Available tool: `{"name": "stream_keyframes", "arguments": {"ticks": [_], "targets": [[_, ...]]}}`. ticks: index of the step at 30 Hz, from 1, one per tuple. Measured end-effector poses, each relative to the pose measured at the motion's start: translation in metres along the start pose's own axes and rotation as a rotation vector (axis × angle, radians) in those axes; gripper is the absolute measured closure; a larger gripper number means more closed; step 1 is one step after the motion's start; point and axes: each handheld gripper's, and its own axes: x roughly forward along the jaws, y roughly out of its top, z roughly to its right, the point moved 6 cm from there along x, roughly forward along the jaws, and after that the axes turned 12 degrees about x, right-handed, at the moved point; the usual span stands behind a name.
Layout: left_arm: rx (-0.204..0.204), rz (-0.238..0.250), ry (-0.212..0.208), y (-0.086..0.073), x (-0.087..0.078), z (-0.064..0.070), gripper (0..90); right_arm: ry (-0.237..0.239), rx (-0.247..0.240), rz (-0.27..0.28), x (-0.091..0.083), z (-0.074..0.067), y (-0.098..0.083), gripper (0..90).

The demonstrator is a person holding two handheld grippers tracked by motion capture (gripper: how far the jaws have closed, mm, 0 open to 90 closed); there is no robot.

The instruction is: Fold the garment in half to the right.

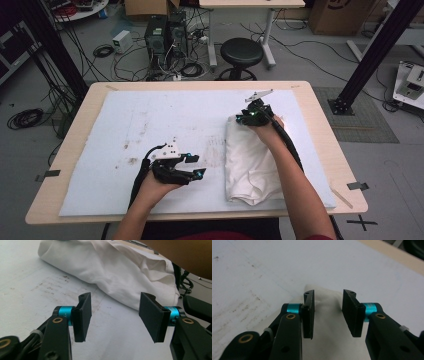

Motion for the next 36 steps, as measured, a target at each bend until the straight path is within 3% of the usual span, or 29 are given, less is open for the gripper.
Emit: {"name": "stream_keyframes", "arguments": {"ticks": [4, 6, 14, 15, 21, 23, 30, 33, 36], "targets": [[-0.009, 0.002, 0.003, -0.001, -0.001, -0.001, 43.8, 0.018, 0.015, -0.057, 0.024, 0.002, -0.010, 63.8], [-0.007, 0.002, 0.005, 0.000, -0.001, -0.001, 43.8, 0.041, 0.041, -0.035, 0.030, 0.001, -0.011, 64.6], [-0.009, 0.006, 0.010, -0.001, -0.001, -0.003, 43.6, 0.030, 0.021, -0.021, 0.033, -0.002, -0.009, 64.4], [-0.005, 0.004, 0.013, -0.001, -0.002, -0.004, 43.3, 0.019, 0.017, -0.025, 0.027, -0.001, -0.008, 57.4], [-0.021, -0.003, 0.033, -0.005, -0.003, -0.009, 42.8, 0.028, 0.053, 0.055, -0.017, 0.011, -0.014, 52.6], [-0.020, -0.003, 0.035, -0.005, -0.003, -0.009, 42.7, 0.010, 0.056, 0.078, -0.032, 0.018, -0.021, 52.4], [-0.017, 0.003, 0.030, -0.004, -0.005, -0.007, 42.7, -0.061, 0.110, 0.077, -0.066, 0.045, -0.058, 52.4], [-0.019, -0.001, 0.033, -0.005, -0.004, -0.009, 42.7, -0.090, 0.127, 0.056, -0.073, 0.051, -0.078, 52.4], [-0.023, -0.002, 0.032, -0.005, -0.003, -0.009, 42.7, -0.072, 0.150, 0.029, -0.075, 0.052, -0.099, 53.0]]}}
